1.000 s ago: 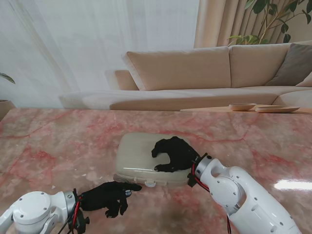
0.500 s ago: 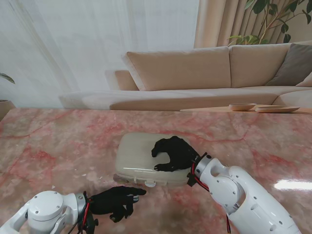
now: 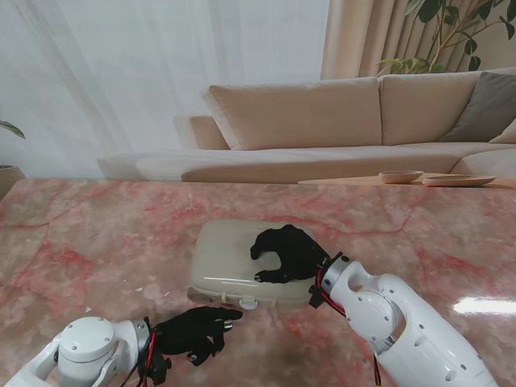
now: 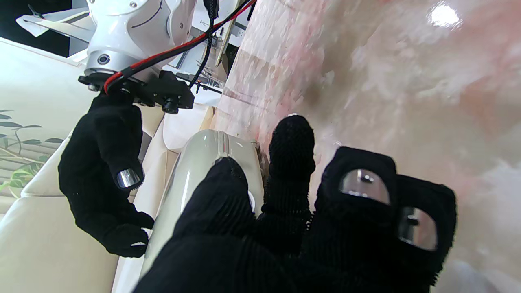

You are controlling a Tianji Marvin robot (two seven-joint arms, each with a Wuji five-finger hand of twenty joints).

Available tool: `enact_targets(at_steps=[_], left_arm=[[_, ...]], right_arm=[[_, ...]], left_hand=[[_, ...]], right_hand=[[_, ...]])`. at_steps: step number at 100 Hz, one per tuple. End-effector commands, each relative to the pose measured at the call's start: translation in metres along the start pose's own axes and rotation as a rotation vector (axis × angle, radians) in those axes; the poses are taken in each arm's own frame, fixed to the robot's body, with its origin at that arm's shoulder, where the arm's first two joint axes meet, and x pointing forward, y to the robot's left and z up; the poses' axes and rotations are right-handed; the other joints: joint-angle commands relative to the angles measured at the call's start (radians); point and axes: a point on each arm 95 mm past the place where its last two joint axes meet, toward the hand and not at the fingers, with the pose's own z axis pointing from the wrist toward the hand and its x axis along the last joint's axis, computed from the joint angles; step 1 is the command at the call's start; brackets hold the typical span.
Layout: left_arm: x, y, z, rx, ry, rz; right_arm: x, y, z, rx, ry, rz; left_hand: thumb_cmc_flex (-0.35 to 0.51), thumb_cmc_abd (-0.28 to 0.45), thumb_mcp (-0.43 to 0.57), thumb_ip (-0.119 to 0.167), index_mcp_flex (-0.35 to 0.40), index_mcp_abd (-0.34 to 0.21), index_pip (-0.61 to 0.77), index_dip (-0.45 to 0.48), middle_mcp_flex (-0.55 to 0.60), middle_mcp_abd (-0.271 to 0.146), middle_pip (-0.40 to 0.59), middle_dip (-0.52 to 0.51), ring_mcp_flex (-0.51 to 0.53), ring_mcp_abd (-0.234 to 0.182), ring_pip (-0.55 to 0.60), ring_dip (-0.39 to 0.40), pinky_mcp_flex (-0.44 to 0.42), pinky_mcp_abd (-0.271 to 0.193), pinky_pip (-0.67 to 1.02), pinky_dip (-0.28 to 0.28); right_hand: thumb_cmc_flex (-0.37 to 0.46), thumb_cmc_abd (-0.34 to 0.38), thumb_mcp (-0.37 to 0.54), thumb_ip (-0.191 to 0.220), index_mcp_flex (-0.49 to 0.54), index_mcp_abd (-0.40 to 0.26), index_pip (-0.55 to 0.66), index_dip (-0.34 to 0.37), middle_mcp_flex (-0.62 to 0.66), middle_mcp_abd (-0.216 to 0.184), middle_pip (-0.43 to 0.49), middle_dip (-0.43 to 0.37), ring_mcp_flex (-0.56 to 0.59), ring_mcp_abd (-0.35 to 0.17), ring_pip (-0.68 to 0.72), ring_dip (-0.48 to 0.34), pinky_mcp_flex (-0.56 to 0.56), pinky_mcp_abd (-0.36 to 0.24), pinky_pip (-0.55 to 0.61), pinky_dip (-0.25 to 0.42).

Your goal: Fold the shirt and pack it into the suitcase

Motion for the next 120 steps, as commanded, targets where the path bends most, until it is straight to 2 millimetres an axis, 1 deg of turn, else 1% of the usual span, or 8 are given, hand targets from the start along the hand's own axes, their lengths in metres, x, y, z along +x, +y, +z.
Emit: enact_targets(at_steps=[1,43,53,95,106,116,117,120], left_arm=[[-0.006,0.001,0.004,0.007,-0.006,-0.027],[-0.009,-0.003,0.017,0.044,0.02,-0.102],[-0.008,-0.003,0.02,0.044,0.028,-0.112],[-0.008,-0.003,0.022,0.035,0.063,-0.097],[-0.009,-0.004,0.02,0.027,0.067,-0.089],[-0.01,-0.004,0.019,0.02,0.068,-0.083],[-0.01,-0.004,0.019,0.019,0.069,-0.083],[-0.01,-0.004,0.018,0.018,0.069,-0.082]], right_arm=[[-0.012,-0.029,-0.009,0.087,-0.049,0.025],[-0.013,-0.031,-0.01,0.099,-0.053,0.03],[-0.014,-0.031,-0.01,0.101,-0.054,0.031],[-0.015,-0.032,-0.01,0.108,-0.058,0.048],[-0.016,-0.032,-0.01,0.109,-0.057,0.047],[-0.016,-0.032,-0.01,0.111,-0.057,0.046],[-0.016,-0.032,-0.01,0.111,-0.057,0.046],[-0.016,-0.033,-0.01,0.112,-0.056,0.046]], left_hand=[[0.07,0.053,-0.012,0.024,-0.013,-0.05,0.003,-0.004,0.029,-0.037,0.043,0.012,0.051,0.004,0.086,0.002,0.058,-0.093,0.21,-0.021],[0.067,0.042,-0.013,0.022,0.011,-0.109,0.004,-0.004,0.027,-0.031,0.042,0.006,0.059,-0.008,0.095,-0.007,0.068,-0.102,0.224,-0.046],[0.075,0.039,-0.01,0.023,0.015,-0.145,0.002,-0.005,0.02,-0.026,0.04,0.005,0.057,-0.012,0.097,-0.008,0.069,-0.102,0.226,-0.051],[0.088,-0.011,0.048,0.053,0.12,-0.388,0.03,0.008,0.005,-0.026,0.044,0.013,0.028,-0.034,0.103,-0.003,0.047,-0.103,0.216,-0.049],[0.084,-0.023,0.064,0.061,0.145,-0.433,0.042,0.014,0.002,-0.023,0.04,0.015,0.024,-0.037,0.102,-0.002,0.043,-0.107,0.213,-0.047],[0.075,-0.029,0.077,0.068,0.16,-0.445,0.05,0.019,0.002,-0.018,0.036,0.016,0.022,-0.038,0.101,-0.001,0.038,-0.109,0.21,-0.044],[0.053,-0.037,0.106,0.081,0.159,-0.446,0.052,0.025,0.003,-0.017,0.031,0.022,0.022,-0.038,0.1,0.001,0.039,-0.11,0.208,-0.039],[0.034,-0.045,0.133,0.092,0.164,-0.448,0.056,0.03,0.004,-0.016,0.028,0.028,0.022,-0.038,0.099,0.002,0.039,-0.11,0.207,-0.035]], right_hand=[[-0.023,-0.003,0.021,0.042,0.017,-0.025,0.012,0.003,0.009,0.019,0.014,0.013,0.019,0.097,0.033,-0.027,0.053,0.178,0.054,-0.026],[-0.021,0.003,0.012,0.044,0.016,-0.029,0.013,0.005,0.006,0.015,0.014,0.014,0.017,0.091,0.032,-0.027,0.052,0.177,0.054,-0.027],[-0.021,0.002,0.012,0.044,0.017,-0.031,0.014,0.006,0.006,0.015,0.014,0.014,0.02,0.09,0.032,-0.027,0.052,0.177,0.054,-0.027],[-0.026,-0.003,0.021,0.043,0.022,-0.032,0.016,0.004,0.013,0.018,0.011,0.012,0.021,0.095,0.03,-0.027,0.053,0.179,0.053,-0.028],[-0.027,-0.001,0.021,0.042,0.023,-0.03,0.016,0.003,0.013,0.019,0.01,0.012,0.022,0.097,0.031,-0.027,0.052,0.179,0.052,-0.028],[-0.025,0.0,0.019,0.042,0.023,-0.027,0.015,0.003,0.013,0.021,0.009,0.012,0.019,0.097,0.03,-0.027,0.052,0.18,0.053,-0.028],[-0.025,0.0,0.018,0.042,0.022,-0.028,0.015,0.002,0.014,0.022,0.009,0.012,0.02,0.098,0.03,-0.027,0.052,0.18,0.053,-0.028],[-0.025,0.001,0.017,0.042,0.023,-0.028,0.015,0.002,0.013,0.022,0.009,0.012,0.02,0.099,0.03,-0.027,0.052,0.18,0.053,-0.028]])
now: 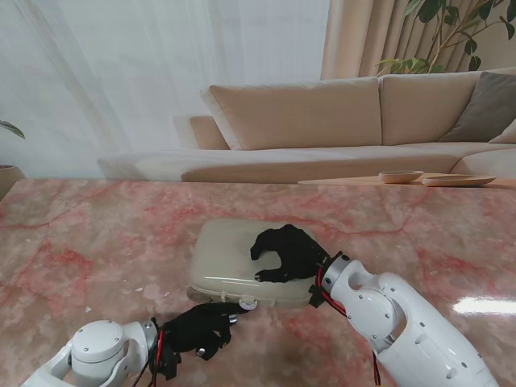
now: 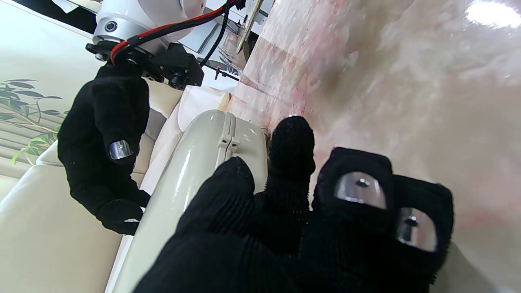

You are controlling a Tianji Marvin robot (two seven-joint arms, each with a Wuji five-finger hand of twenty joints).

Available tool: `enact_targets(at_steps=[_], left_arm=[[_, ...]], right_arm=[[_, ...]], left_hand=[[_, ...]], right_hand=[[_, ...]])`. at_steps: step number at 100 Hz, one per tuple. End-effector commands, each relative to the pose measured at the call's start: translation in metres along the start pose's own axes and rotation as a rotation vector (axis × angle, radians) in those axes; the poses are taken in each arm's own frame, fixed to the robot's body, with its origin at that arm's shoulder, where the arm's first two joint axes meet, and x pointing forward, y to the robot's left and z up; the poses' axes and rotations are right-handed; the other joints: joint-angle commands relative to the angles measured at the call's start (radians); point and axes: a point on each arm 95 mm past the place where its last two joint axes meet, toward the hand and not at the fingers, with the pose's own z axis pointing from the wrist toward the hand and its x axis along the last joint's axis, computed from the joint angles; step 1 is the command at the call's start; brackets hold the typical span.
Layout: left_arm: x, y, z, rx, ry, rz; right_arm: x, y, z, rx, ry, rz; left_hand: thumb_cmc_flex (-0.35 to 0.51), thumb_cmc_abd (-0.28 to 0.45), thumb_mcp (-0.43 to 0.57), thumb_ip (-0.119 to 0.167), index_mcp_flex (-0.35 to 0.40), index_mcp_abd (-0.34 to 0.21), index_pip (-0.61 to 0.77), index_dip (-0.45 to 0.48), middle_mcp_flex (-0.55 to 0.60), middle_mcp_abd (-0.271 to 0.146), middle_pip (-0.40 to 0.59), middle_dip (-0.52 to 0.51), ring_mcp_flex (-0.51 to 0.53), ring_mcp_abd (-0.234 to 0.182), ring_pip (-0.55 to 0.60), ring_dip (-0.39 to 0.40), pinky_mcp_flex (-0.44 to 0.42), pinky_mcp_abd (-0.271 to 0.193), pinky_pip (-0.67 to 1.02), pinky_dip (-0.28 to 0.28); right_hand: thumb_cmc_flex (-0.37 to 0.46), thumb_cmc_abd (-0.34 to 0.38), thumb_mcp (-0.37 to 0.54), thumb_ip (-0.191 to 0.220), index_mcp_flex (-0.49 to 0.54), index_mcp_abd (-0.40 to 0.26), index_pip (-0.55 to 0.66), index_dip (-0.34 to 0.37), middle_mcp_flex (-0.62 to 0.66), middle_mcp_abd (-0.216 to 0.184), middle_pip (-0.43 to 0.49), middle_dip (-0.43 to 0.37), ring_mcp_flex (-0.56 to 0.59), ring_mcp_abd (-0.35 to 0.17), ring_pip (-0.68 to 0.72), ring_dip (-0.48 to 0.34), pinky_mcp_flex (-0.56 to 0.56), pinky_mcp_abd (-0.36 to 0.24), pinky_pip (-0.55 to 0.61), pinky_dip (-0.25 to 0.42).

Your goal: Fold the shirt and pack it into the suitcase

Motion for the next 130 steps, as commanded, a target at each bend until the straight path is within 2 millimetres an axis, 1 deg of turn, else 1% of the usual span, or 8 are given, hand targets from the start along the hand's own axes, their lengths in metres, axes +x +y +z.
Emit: enact_targets(at_steps=[1,15,35,51,89,107,130], left_arm=[[0.0009,0.0015,-0.0008,-0.009,0.007,0.005],[-0.0002,0.0014,-0.0041,-0.017,0.007,0.011],[0.0001,0.001,-0.0073,-0.026,0.009,0.02],[0.0002,0.0003,-0.0067,-0.022,0.017,0.019],[0.0047,-0.0008,-0.0023,0.0,0.052,-0.004],[0.0055,-0.0015,-0.0001,-0.005,0.064,-0.015],[0.0079,-0.0009,0.0005,0.0,0.086,-0.03]], right_arm=[[-0.0145,-0.0329,-0.0105,0.101,-0.056,0.025],[-0.0143,-0.033,-0.0106,0.104,-0.054,0.024],[-0.0141,-0.0334,-0.0103,0.108,-0.054,0.024],[-0.0141,-0.034,-0.0102,0.113,-0.053,0.025],[-0.0154,-0.035,-0.01,0.121,-0.056,0.026],[-0.0159,-0.0359,-0.0101,0.128,-0.056,0.029],[-0.0166,-0.0361,-0.01,0.133,-0.056,0.03]], left_hand=[[0.022,-0.014,0.045,0.036,0.061,-0.316,0.028,0.025,0.005,-0.015,0.017,0.022,0.015,-0.009,0.086,0.003,0.022,-0.077,0.194,0.002],[0.019,-0.018,0.054,0.034,0.089,-0.313,0.04,0.03,0.009,-0.011,0.019,0.023,0.017,-0.01,0.087,0.003,0.022,-0.077,0.194,0.002],[0.016,-0.019,0.061,0.032,0.101,-0.308,0.048,0.035,0.009,-0.008,0.019,0.025,0.016,-0.01,0.088,0.003,0.022,-0.077,0.194,0.002],[0.014,-0.019,0.064,0.03,0.098,-0.301,0.047,0.035,0.009,-0.005,0.018,0.027,0.016,-0.008,0.088,0.003,0.022,-0.077,0.194,0.001],[0.012,-0.02,0.066,0.025,0.098,-0.306,0.047,0.036,0.011,-0.005,0.018,0.031,0.019,-0.008,0.089,0.003,0.019,-0.072,0.193,0.003],[0.009,-0.024,0.067,0.028,0.099,-0.314,0.045,0.036,0.011,-0.005,0.017,0.032,0.018,-0.009,0.089,0.003,0.019,-0.071,0.192,0.004],[0.008,-0.025,0.069,0.029,0.105,-0.312,0.047,0.037,0.014,-0.006,0.017,0.033,0.021,-0.012,0.09,0.002,0.02,-0.071,0.192,0.006]], right_hand=[[-0.025,0.002,0.017,0.042,0.014,-0.017,0.012,0.002,0.013,0.021,0.009,0.012,0.028,0.101,0.053,-0.027,0.071,0.197,0.053,-0.016],[-0.022,0.005,0.012,0.042,0.015,-0.019,0.012,0.003,0.011,0.02,0.009,0.013,0.026,0.1,0.053,-0.027,0.069,0.197,0.052,-0.016],[-0.02,0.008,0.005,0.043,0.014,-0.02,0.013,0.004,0.008,0.019,0.009,0.014,0.025,0.098,0.052,-0.027,0.069,0.195,0.051,-0.016],[-0.021,0.01,0.002,0.044,0.013,-0.024,0.014,0.005,0.007,0.016,0.009,0.014,0.025,0.095,0.052,-0.026,0.069,0.193,0.05,-0.016],[-0.026,0.003,0.01,0.044,0.016,-0.027,0.017,0.006,0.012,0.015,0.007,0.013,0.03,0.096,0.05,-0.027,0.071,0.195,0.049,-0.015],[-0.027,0.003,0.015,0.043,0.018,-0.026,0.017,0.004,0.014,0.018,0.006,0.012,0.032,0.098,0.05,-0.027,0.073,0.198,0.049,-0.015],[-0.023,0.005,0.012,0.042,0.019,-0.022,0.015,0.003,0.014,0.02,0.006,0.013,0.03,0.102,0.052,-0.026,0.072,0.198,0.05,-0.015]])
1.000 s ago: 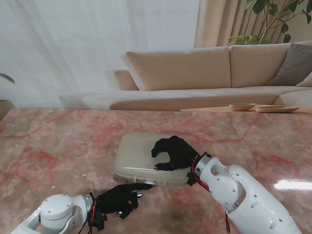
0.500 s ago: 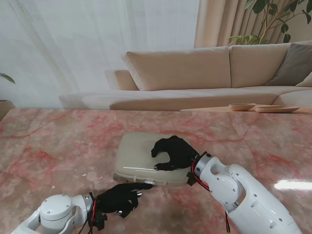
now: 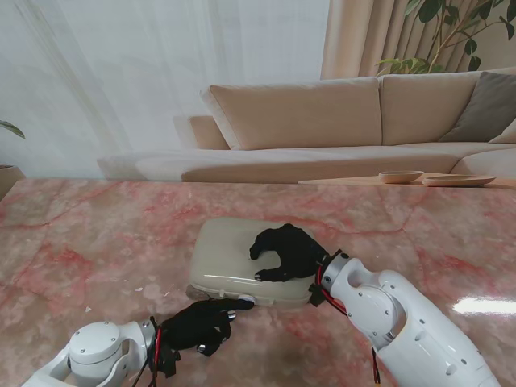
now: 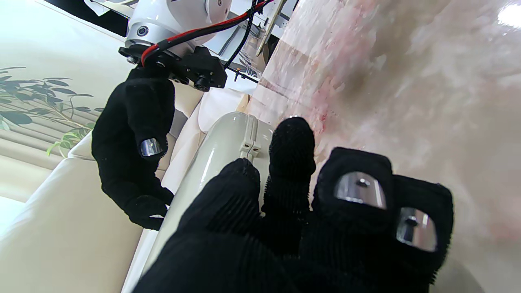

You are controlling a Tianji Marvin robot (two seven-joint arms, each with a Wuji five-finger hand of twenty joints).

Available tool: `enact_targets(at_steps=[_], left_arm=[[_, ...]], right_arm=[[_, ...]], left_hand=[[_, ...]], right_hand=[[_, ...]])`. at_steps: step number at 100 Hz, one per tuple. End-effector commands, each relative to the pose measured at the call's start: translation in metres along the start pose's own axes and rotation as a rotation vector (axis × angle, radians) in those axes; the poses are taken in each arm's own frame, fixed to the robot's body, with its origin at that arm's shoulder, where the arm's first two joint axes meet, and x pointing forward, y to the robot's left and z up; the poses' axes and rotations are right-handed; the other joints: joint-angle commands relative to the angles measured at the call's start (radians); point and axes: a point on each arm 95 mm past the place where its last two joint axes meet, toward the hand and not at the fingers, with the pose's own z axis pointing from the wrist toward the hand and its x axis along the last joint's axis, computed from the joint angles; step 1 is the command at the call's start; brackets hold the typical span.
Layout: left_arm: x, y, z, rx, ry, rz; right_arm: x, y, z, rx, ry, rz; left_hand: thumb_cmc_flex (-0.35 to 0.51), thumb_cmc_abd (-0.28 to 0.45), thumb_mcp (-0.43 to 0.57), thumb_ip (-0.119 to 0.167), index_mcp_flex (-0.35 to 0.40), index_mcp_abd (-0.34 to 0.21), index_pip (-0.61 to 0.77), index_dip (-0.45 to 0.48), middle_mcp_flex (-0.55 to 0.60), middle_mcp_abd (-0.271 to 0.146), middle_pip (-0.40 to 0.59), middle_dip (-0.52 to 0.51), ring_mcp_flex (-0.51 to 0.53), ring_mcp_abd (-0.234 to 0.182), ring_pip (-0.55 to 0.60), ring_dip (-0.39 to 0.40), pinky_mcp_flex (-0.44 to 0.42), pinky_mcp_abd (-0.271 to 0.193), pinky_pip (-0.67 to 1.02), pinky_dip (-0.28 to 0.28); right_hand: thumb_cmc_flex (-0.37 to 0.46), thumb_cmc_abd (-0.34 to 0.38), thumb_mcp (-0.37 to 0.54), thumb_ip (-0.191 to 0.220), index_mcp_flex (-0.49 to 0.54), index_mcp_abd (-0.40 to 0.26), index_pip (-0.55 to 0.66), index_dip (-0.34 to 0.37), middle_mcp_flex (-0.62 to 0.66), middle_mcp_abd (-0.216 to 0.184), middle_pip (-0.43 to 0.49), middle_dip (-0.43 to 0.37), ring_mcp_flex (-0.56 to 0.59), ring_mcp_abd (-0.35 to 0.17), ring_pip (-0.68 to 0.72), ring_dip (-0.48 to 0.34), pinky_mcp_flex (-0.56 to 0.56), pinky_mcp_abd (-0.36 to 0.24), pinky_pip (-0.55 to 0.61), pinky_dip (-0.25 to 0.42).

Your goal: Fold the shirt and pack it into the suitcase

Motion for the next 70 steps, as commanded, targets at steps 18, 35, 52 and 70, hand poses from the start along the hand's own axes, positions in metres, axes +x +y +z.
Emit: enact_targets(at_steps=[18,35,52,70], left_arm=[[0.007,-0.001,0.0,0.0,0.013,0.028],[0.006,0.0,-0.001,-0.007,0.008,0.029],[0.013,0.002,-0.005,-0.006,0.032,0.057],[0.024,0.006,-0.014,0.024,0.082,0.081]], right_arm=[[-0.016,-0.038,-0.012,0.116,-0.059,0.032],[-0.016,-0.037,-0.011,0.119,-0.058,0.032],[-0.012,-0.028,-0.01,0.087,-0.053,0.014],[-0.003,-0.012,-0.009,0.01,-0.06,0.017]], left_hand=[[0.009,-0.004,0.038,0.025,-0.039,-0.128,-0.066,0.002,0.012,-0.007,0.016,0.016,0.021,-0.013,0.089,0.001,0.02,-0.07,0.192,0.006],[0.008,-0.006,0.038,0.025,-0.033,-0.122,-0.062,0.004,0.013,-0.002,0.015,0.016,0.019,-0.01,0.089,0.0,0.02,-0.07,0.192,0.007],[-0.004,-0.014,0.033,0.027,-0.032,-0.108,-0.059,0.006,0.009,0.001,0.011,0.015,0.014,-0.007,0.086,0.001,0.016,-0.069,0.189,0.007],[-0.004,-0.025,-0.007,-0.009,-0.019,-0.093,-0.049,0.011,0.001,0.003,-0.004,0.013,0.0,-0.003,0.073,0.005,0.0,-0.068,0.177,0.014]], right_hand=[[-0.021,0.01,0.007,0.042,0.024,-0.017,0.014,0.003,0.012,0.022,0.007,0.014,0.035,0.101,0.073,-0.016,0.077,0.203,0.053,-0.009],[-0.019,0.013,0.0,0.043,0.021,-0.019,0.013,0.004,0.009,0.02,0.007,0.014,0.033,0.099,0.072,-0.016,0.077,0.2,0.052,-0.009],[-0.02,0.015,-0.004,0.044,0.015,-0.021,0.011,0.004,0.007,0.016,0.007,0.014,0.036,0.095,0.072,-0.017,0.079,0.199,0.053,-0.008],[-0.024,0.009,0.002,0.045,0.016,-0.025,0.013,0.005,0.012,0.012,0.009,0.014,0.042,0.095,0.073,-0.016,0.089,0.2,0.056,-0.007]])
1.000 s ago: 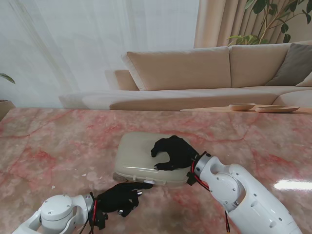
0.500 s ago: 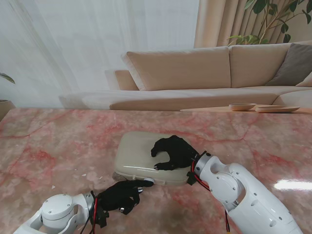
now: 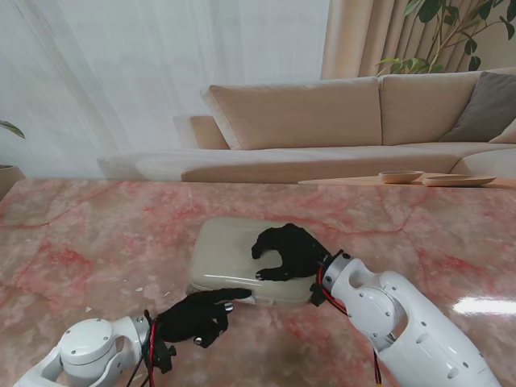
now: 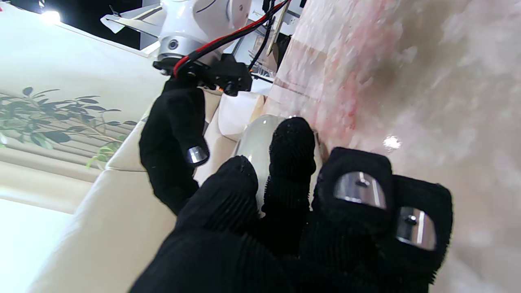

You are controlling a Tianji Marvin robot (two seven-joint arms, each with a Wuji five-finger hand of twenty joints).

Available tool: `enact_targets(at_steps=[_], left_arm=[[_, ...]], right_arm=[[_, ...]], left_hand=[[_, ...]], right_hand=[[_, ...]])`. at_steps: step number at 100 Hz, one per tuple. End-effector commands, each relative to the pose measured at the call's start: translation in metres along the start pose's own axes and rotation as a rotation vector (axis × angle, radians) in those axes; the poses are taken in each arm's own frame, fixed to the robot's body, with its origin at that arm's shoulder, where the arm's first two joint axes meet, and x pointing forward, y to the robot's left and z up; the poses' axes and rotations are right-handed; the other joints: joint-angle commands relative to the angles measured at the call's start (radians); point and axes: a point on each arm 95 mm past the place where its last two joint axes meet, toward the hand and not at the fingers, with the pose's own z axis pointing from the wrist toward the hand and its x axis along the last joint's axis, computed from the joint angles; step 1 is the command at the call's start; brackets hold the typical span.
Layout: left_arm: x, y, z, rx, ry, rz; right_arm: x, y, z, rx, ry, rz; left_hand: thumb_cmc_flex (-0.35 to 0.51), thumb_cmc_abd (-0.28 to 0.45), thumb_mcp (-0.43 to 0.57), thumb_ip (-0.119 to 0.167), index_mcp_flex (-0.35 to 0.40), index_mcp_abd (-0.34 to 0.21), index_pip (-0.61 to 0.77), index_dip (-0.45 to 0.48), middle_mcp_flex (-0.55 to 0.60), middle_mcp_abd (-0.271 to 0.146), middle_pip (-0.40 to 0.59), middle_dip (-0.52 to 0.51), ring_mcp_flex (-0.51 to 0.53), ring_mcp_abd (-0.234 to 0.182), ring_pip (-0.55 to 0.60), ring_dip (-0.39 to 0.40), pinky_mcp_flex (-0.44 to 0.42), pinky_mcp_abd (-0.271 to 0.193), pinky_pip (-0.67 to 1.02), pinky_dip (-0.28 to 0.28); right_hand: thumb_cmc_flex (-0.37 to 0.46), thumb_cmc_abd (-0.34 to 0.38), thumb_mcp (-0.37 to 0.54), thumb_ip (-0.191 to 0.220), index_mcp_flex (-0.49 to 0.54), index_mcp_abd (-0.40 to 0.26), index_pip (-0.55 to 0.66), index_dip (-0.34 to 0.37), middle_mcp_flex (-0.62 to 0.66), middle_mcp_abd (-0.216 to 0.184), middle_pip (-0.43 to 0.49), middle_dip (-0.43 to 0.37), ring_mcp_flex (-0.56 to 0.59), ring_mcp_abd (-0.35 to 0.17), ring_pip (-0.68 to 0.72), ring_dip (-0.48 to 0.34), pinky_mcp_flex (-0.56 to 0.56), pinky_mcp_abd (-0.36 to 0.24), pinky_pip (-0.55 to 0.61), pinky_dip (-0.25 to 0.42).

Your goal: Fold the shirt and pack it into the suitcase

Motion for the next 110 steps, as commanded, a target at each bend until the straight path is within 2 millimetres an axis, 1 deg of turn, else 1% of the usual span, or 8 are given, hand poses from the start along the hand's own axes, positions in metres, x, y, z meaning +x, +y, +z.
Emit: enact_targets(at_steps=[1,39,60,63,70,84,94,110], left_arm=[[0.004,0.002,-0.004,0.014,0.015,0.011],[0.056,-0.009,-0.03,0.237,0.118,0.194],[0.088,-0.019,-0.037,0.49,0.188,0.325],[0.091,-0.02,-0.037,0.525,0.201,0.34],[0.099,-0.022,-0.038,0.593,0.226,0.371],[0.112,-0.027,-0.042,0.712,0.262,0.439],[0.118,-0.031,-0.045,0.762,0.262,0.491],[0.12,-0.04,-0.048,0.828,0.237,0.561]], right_arm=[[-0.004,-0.013,-0.006,0.023,-0.041,0.024],[0.01,0.024,-0.012,-0.175,-0.118,0.032],[0.006,0.051,-0.022,-0.302,-0.211,0.056],[0.005,0.054,-0.024,-0.316,-0.225,0.06],[0.0,0.06,-0.029,-0.342,-0.257,0.067],[-0.01,0.069,-0.04,-0.386,-0.324,0.088],[-0.016,0.074,-0.048,-0.417,-0.368,0.104],[-0.027,0.076,-0.057,-0.452,-0.43,0.132]], left_hand=[[0.025,-0.005,-0.036,-0.016,-0.014,-0.046,-0.007,0.002,-0.001,0.001,-0.007,0.014,-0.002,-0.001,0.068,0.011,0.007,-0.066,0.172,0.022],[-0.015,-0.001,-0.139,-0.042,0.016,0.007,0.022,0.019,-0.019,0.019,-0.079,0.004,-0.037,0.04,0.0,0.032,-0.053,-0.045,0.113,0.057],[-0.125,0.032,-0.155,-0.054,0.065,0.115,0.089,0.058,-0.071,0.039,-0.156,0.004,-0.103,0.071,-0.071,0.067,-0.139,-0.017,0.03,0.119],[-0.144,0.035,-0.155,-0.055,0.07,0.126,0.099,0.07,-0.086,0.071,-0.187,-0.001,-0.127,0.083,-0.103,0.074,-0.171,-0.002,-0.006,0.139],[-0.171,0.038,-0.156,-0.056,0.07,0.131,0.102,0.092,-0.146,0.076,-0.261,-0.017,-0.224,0.118,-0.215,0.098,-0.294,0.029,-0.133,0.201],[-0.191,0.034,-0.158,-0.057,0.085,0.131,0.108,0.117,-0.207,0.087,-0.355,-0.052,-0.332,0.143,-0.361,0.085,-0.429,0.059,-0.265,0.209],[-0.203,0.033,-0.158,-0.058,0.082,0.124,0.095,0.131,-0.264,0.094,-0.462,-0.116,-0.445,0.146,-0.546,0.037,-0.559,0.085,-0.4,0.156],[-0.216,0.028,-0.159,-0.059,0.079,0.111,0.073,0.145,-0.363,0.11,-0.638,-0.263,-0.599,0.111,-0.858,-0.159,-0.747,0.107,-0.654,-0.084]], right_hand=[[-0.024,0.007,0.002,0.045,0.009,-0.024,0.013,0.005,0.004,0.014,0.009,0.014,0.044,0.095,0.049,-0.017,0.065,0.197,0.058,0.007],[-0.032,-0.009,0.024,0.042,-0.003,-0.016,0.003,-0.003,0.015,0.021,0.009,0.011,0.058,0.101,0.054,-0.018,0.079,0.203,0.07,0.005],[-0.029,-0.012,0.029,0.04,-0.002,-0.009,0.001,-0.006,0.017,0.026,0.011,0.01,0.064,0.105,0.06,-0.019,0.082,0.207,0.075,0.0],[-0.029,-0.01,0.029,0.039,-0.003,-0.008,0.0,-0.006,0.017,0.027,0.011,0.01,0.063,0.106,0.06,-0.019,0.082,0.207,0.076,0.0],[-0.028,-0.008,0.026,0.039,-0.002,-0.006,-0.001,-0.007,0.016,0.026,0.011,0.009,0.064,0.105,0.061,-0.019,0.082,0.208,0.077,-0.002],[-0.023,-0.004,0.018,0.038,-0.001,-0.003,-0.005,-0.009,0.016,0.029,0.007,0.007,0.062,0.107,0.059,-0.02,0.081,0.207,0.077,-0.005],[-0.021,0.0,0.01,0.038,-0.002,0.001,-0.01,-0.011,0.014,0.029,0.003,0.004,0.061,0.105,0.057,-0.022,0.078,0.205,0.075,-0.008],[-0.018,0.005,-0.001,0.04,-0.003,0.004,-0.017,-0.013,0.015,0.029,-0.005,0.0,0.063,0.107,0.048,-0.026,0.079,0.204,0.075,-0.012]])
